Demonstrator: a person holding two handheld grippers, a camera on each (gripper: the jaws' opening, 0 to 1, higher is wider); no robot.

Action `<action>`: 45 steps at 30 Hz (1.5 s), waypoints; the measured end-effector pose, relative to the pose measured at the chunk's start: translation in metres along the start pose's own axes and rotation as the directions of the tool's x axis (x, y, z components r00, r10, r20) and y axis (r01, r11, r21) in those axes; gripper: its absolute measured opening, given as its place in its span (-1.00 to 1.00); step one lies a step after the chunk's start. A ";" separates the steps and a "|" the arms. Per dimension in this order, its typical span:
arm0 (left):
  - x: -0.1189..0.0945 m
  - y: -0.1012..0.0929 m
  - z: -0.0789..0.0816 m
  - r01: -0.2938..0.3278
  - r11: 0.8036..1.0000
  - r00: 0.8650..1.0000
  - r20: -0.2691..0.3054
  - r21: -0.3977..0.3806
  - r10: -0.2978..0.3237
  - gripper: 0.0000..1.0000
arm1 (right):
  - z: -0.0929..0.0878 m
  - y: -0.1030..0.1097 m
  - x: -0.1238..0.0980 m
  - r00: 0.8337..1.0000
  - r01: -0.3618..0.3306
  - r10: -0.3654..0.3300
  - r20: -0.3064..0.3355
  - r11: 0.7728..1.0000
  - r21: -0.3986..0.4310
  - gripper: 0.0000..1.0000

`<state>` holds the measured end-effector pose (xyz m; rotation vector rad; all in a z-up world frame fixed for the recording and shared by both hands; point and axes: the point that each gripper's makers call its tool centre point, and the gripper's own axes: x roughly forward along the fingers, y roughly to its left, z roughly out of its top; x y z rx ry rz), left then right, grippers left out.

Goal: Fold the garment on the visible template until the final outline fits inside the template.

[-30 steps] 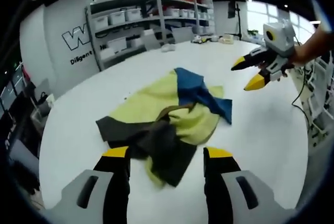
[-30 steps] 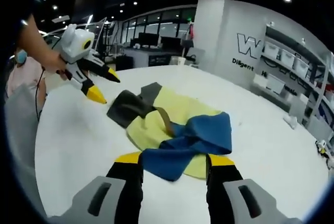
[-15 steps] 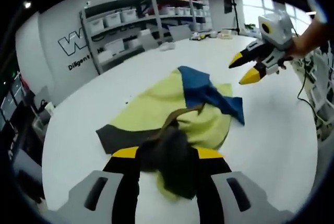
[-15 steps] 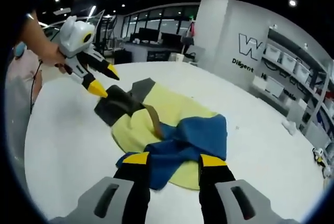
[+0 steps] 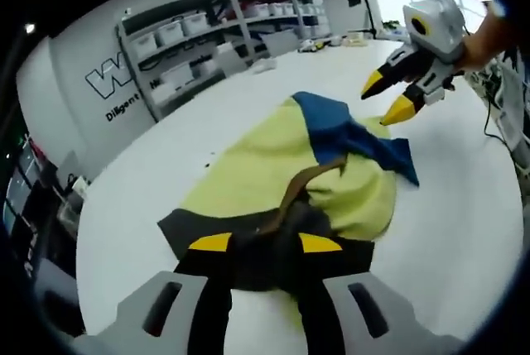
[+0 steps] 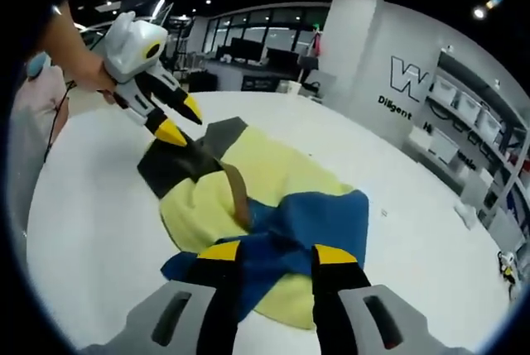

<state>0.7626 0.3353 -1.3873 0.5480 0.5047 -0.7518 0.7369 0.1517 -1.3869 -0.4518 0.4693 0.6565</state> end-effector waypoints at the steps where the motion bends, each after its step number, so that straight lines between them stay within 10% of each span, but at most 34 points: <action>1: 0.002 0.001 0.000 0.001 1.000 1.000 -0.003 0.004 -0.001 -0.50 | 0.000 0.000 0.002 1.000 -0.003 0.003 -0.003 1.000 -0.004 -0.48; 11: -0.001 0.023 0.009 -0.026 1.000 0.999 0.044 0.001 0.026 -0.55 | 0.002 -0.004 0.011 1.000 -0.007 0.007 0.005 1.000 -0.011 -0.48; 29: 0.026 0.013 -0.016 0.046 0.988 0.996 -0.078 0.146 -0.035 -0.44 | -0.011 -0.009 0.032 0.998 -0.044 0.037 -0.055 0.990 -0.132 -0.45; 45: 0.040 0.006 -0.014 0.092 0.981 0.994 -0.082 0.171 -0.079 -0.92 | -0.021 -0.017 0.055 0.994 -0.046 0.024 -0.109 0.978 -0.203 -1.00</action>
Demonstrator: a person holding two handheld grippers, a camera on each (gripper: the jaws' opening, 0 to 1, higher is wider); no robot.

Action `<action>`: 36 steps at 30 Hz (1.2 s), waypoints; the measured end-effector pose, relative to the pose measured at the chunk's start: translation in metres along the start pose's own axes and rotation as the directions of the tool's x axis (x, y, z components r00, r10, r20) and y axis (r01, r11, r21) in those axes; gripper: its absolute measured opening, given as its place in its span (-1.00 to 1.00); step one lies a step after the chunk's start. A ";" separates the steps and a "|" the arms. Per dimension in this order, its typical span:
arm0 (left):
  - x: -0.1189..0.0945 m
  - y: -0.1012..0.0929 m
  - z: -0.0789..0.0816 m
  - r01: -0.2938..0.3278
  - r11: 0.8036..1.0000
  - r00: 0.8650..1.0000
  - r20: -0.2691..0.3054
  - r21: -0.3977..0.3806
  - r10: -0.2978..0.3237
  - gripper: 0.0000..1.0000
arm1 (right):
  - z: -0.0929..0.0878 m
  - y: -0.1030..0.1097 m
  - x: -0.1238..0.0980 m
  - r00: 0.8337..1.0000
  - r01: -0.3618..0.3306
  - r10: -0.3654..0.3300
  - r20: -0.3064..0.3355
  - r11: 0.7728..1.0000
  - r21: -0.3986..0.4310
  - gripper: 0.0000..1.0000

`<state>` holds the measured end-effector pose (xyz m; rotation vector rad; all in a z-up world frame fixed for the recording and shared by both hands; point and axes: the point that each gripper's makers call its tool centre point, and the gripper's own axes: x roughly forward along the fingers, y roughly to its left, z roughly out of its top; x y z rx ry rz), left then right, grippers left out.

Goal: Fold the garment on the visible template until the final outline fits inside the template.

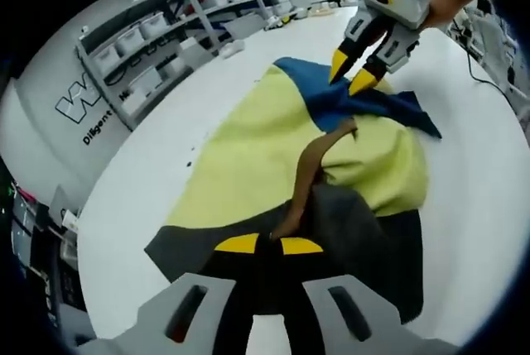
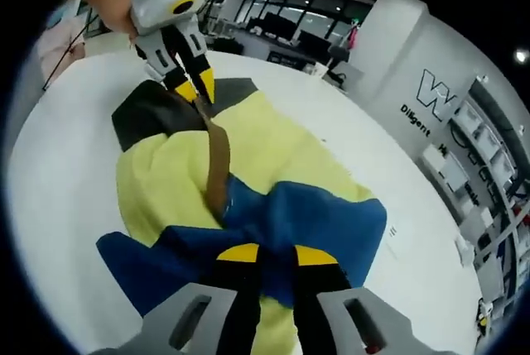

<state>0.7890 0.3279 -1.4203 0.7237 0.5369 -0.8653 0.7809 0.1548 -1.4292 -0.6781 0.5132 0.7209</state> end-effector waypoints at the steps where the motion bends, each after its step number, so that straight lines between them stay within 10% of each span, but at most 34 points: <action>1: 0.000 -0.001 0.000 0.002 1.000 1.000 -0.002 0.002 -0.002 -0.93 | 0.000 0.000 0.000 1.000 -0.003 0.003 -0.003 1.000 0.016 -1.00; 36: -0.071 -0.107 -0.030 0.165 0.978 0.986 0.009 -0.126 -0.165 -0.98 | -0.023 0.125 -0.095 0.979 -0.188 0.202 -0.020 0.941 0.280 -1.00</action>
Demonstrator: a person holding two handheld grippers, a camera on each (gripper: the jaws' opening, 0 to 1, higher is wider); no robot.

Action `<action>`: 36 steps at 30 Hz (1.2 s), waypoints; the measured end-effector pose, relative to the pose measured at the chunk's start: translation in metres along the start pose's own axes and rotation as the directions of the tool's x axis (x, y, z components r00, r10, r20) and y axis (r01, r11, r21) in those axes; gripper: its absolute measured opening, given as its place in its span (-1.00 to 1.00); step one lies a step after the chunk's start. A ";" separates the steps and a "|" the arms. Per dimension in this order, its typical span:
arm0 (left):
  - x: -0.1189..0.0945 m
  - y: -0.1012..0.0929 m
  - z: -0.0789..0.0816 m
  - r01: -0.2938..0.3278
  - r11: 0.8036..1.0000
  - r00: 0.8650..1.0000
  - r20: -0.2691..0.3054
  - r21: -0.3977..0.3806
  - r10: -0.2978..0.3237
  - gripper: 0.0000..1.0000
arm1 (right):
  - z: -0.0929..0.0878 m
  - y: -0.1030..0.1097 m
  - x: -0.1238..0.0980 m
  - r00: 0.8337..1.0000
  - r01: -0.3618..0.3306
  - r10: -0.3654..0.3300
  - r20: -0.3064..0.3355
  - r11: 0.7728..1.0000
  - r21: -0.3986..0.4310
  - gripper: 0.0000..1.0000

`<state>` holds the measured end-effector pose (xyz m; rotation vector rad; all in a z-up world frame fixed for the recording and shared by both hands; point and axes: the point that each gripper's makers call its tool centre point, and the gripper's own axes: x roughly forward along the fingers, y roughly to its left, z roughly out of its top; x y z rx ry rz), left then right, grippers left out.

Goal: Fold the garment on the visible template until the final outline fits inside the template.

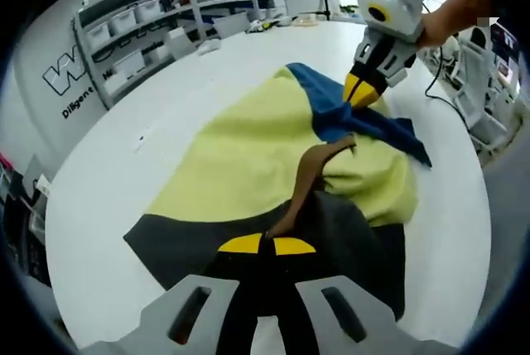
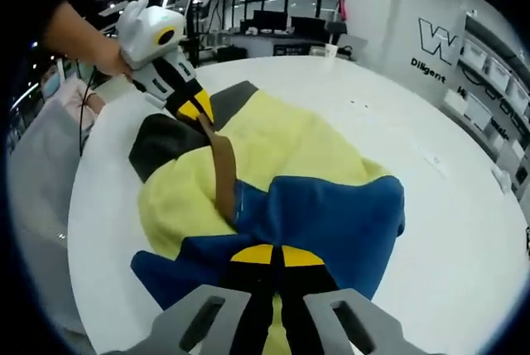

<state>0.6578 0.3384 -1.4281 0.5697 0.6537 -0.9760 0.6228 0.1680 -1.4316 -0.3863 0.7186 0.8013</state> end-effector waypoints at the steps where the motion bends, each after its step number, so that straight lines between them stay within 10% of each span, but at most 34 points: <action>1: -0.002 -0.004 -0.001 0.004 1.000 1.000 0.000 -0.003 -0.004 -0.98 | -0.002 0.006 -0.002 1.000 -0.004 0.004 0.000 1.000 -0.004 -1.00; 19: -0.030 -0.064 -0.017 0.097 0.995 0.995 0.010 -0.038 -0.097 -0.98 | -0.024 0.059 -0.028 0.996 -0.078 0.079 -0.034 0.997 0.026 -1.00; 36: -0.045 -0.072 -0.013 0.099 0.994 0.995 0.019 -0.036 -0.099 -0.98 | -0.016 0.078 -0.046 0.995 -0.096 0.097 -0.003 0.994 0.045 -1.00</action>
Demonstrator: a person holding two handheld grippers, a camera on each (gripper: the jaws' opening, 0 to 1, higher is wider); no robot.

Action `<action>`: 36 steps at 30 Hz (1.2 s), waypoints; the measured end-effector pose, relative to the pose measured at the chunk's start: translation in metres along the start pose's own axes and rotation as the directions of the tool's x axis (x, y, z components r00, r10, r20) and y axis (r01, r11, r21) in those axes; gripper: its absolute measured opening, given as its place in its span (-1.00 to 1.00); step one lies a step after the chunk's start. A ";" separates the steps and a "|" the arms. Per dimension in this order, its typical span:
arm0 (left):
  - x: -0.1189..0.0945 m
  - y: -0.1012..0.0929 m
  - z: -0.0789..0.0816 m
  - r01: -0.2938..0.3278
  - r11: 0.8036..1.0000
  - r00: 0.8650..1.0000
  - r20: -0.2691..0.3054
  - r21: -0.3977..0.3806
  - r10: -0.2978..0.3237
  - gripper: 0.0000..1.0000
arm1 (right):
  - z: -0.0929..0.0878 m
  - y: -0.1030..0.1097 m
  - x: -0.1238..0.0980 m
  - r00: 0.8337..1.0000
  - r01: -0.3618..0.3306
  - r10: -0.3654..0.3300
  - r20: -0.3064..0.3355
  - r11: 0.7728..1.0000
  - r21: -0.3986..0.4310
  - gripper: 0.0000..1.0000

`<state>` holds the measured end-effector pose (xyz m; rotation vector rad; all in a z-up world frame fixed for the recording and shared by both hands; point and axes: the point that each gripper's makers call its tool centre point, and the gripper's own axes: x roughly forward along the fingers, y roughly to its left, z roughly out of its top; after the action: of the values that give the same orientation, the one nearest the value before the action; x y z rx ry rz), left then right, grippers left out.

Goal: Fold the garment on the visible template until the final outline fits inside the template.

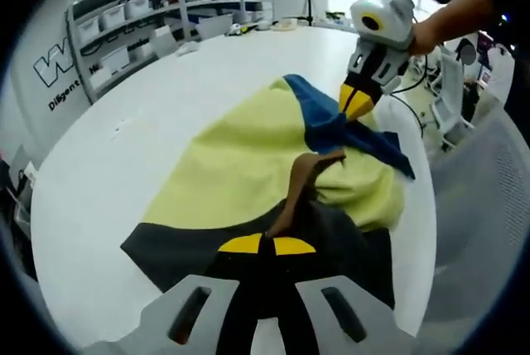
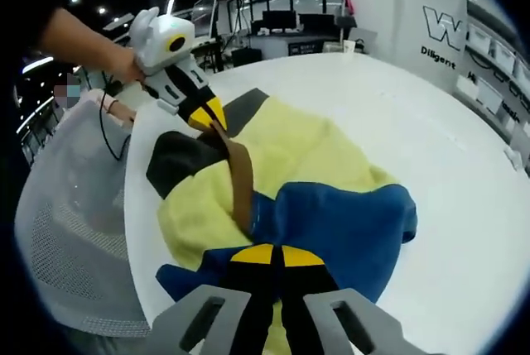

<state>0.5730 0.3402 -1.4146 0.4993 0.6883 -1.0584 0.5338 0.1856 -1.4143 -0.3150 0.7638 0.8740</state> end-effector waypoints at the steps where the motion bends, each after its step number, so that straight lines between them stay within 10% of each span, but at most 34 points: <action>1: -0.002 0.001 0.003 -0.002 1.000 1.000 0.007 -0.005 0.002 -0.98 | 0.003 -0.001 -0.002 1.000 0.004 -0.004 0.006 1.000 -0.008 -1.00; 36: -0.060 0.073 0.099 -0.126 0.988 0.975 0.172 -0.090 0.140 -0.98 | 0.115 -0.076 -0.062 0.952 0.223 -0.204 0.228 0.973 -0.062 -1.00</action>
<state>0.6468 0.3406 -1.2996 0.3723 0.5285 -0.9330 0.6223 0.1647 -1.2936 -0.3642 0.4763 0.7239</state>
